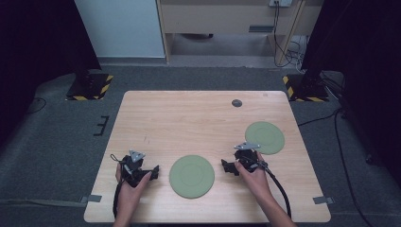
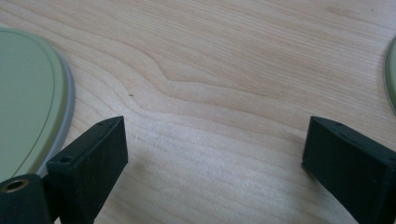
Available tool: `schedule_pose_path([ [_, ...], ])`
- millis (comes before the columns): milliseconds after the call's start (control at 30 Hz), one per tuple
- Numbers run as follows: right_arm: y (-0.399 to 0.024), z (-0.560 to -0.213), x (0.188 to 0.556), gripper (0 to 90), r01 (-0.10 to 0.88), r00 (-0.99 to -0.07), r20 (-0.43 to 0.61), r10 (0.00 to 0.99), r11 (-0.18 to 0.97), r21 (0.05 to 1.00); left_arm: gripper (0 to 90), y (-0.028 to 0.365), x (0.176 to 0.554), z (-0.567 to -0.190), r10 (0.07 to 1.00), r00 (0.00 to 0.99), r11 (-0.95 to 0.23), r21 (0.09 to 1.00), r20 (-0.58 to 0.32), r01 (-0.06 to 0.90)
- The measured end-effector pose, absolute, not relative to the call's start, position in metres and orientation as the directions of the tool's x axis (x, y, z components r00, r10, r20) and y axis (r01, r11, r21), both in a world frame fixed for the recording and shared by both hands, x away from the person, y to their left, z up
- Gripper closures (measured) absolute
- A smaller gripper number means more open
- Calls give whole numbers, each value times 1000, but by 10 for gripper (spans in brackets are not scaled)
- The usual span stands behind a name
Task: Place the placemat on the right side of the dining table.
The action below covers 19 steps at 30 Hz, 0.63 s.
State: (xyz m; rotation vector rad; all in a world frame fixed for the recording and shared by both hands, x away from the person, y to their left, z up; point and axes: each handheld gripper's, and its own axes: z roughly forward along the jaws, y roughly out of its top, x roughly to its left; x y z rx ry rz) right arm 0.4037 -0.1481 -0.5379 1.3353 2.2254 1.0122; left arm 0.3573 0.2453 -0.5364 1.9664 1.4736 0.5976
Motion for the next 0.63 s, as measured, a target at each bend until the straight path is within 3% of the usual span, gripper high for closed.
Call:
schedule_pose_path([
  [267, -138, -539, 404, 47, 615, -476, 2, 879, 332, 715, 0, 246, 357, -536, 958, 286, -204, 697, -1, 687],
  [633, -141, -539, 396, 6, 621, -485, 8, 875, 338, 707, 0, 246, 356, -536, 956, 294, -209, 697, -2, 686],
])
